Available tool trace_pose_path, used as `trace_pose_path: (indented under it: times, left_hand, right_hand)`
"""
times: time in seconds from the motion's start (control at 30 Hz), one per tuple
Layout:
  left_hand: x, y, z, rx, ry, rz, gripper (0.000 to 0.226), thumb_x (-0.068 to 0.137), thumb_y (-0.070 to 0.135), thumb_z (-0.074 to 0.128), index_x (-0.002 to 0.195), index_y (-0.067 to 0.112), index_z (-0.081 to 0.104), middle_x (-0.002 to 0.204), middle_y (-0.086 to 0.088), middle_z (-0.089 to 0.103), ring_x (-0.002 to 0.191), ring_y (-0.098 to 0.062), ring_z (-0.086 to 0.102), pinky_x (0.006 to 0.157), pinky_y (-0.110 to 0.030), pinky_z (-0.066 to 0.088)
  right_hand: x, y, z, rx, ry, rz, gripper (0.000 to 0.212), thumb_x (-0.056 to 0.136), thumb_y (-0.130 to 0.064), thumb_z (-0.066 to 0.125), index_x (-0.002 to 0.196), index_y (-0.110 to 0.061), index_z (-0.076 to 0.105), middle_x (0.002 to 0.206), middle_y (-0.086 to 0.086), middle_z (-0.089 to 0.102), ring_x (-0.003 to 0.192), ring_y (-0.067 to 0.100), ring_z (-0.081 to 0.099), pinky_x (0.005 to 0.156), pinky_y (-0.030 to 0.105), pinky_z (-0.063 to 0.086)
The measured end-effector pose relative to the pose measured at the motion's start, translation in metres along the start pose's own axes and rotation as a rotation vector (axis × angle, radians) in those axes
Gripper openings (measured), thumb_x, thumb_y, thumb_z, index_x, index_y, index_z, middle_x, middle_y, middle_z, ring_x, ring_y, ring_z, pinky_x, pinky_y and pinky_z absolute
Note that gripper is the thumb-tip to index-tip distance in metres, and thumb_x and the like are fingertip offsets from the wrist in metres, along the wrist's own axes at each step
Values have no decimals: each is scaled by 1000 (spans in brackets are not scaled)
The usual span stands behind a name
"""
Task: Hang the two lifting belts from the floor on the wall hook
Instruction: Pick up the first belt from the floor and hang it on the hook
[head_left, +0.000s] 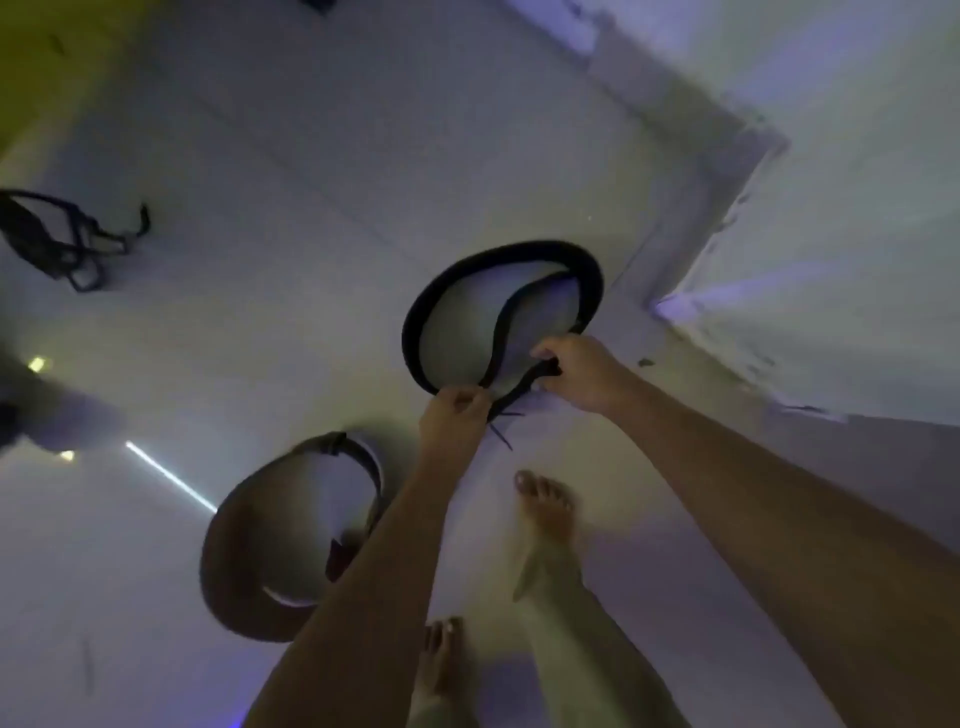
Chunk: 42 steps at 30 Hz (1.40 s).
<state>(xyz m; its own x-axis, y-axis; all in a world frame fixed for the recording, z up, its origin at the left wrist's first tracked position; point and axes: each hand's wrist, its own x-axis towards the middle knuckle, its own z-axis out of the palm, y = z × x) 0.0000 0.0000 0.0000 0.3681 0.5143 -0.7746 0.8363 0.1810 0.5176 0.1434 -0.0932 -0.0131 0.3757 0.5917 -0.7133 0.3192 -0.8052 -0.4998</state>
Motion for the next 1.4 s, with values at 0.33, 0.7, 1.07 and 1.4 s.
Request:
trace_pose_path:
  times: [0.33, 0.7, 1.07, 1.4]
  left_hand:
    - [56, -67, 35, -292, 38, -102, 13, 73, 20, 44, 60, 19, 48, 67, -15, 43, 66, -20, 38, 63, -35, 29]
    - [-68, 4, -36, -575, 162, -60, 56, 93, 33, 51, 141, 13, 29, 141, -7, 39, 116, -12, 41, 88, -25, 34]
    - [-271, 163, -164, -535, -154, 482, 28, 94, 19, 53, 116, 1, 57, 90, -3, 66, 73, -9, 66, 57, -14, 53]
    - [-497, 315, -206, -537, -374, 952, 10, 94, 16, 52, 100, 13, 60, 85, -3, 64, 73, -10, 65, 63, -21, 54]
  right_hand:
    - [85, 50, 80, -815, -124, -220, 32, 87, -10, 50, 116, -18, 62, 120, 4, 65, 117, 25, 53, 107, 35, 28]
    - [-45, -43, -16, 157, 135, -35, 31, 89, -12, 57, 119, -9, 64, 116, 8, 68, 109, 20, 60, 86, 17, 45]
    - [-310, -222, -115, 1019, 570, -124, 28, 90, -7, 57, 117, -2, 63, 96, 9, 68, 90, 23, 63, 86, 31, 53]
    - [-556, -305, -229, 1150, 946, -389, 31, 90, -11, 58, 120, -12, 63, 88, 2, 66, 91, 20, 63, 91, 37, 51]
